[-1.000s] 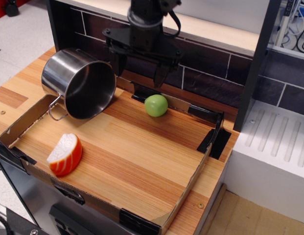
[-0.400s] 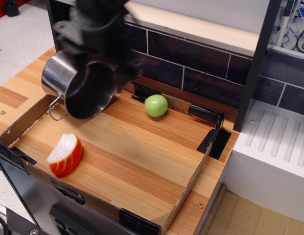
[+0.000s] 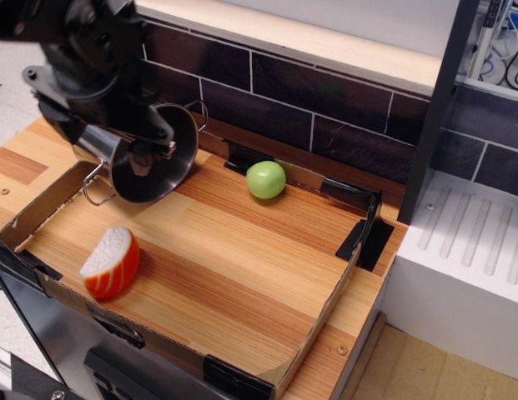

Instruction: Upright metal pot

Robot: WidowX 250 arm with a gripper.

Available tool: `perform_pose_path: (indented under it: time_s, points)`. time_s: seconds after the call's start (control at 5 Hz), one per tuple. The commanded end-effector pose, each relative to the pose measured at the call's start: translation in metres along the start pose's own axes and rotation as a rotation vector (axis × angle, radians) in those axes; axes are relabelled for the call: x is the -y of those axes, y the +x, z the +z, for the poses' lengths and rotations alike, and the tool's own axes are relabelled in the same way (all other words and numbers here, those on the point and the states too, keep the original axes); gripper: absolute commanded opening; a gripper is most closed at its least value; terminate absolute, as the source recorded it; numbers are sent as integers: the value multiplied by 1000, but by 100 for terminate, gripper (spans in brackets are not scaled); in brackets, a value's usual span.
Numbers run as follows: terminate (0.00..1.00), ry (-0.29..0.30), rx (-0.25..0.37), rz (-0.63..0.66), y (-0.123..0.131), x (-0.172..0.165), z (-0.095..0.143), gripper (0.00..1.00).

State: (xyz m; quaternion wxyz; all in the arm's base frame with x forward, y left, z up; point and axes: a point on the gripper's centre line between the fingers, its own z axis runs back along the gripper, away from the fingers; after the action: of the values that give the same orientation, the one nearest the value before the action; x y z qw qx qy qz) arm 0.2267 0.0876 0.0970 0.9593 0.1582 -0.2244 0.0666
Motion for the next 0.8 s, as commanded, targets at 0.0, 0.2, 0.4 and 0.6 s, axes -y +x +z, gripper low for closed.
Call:
perform_pose_path:
  time_s: [0.0,0.2,0.4,0.6]
  points:
    - [0,23,93,107,8,1,-19,100]
    - [0,53,115,138,13,8,-28,100]
    - [0,121,109,192,19,6,-37,100]
    - [0,192,91,214,16,7,-44,100]
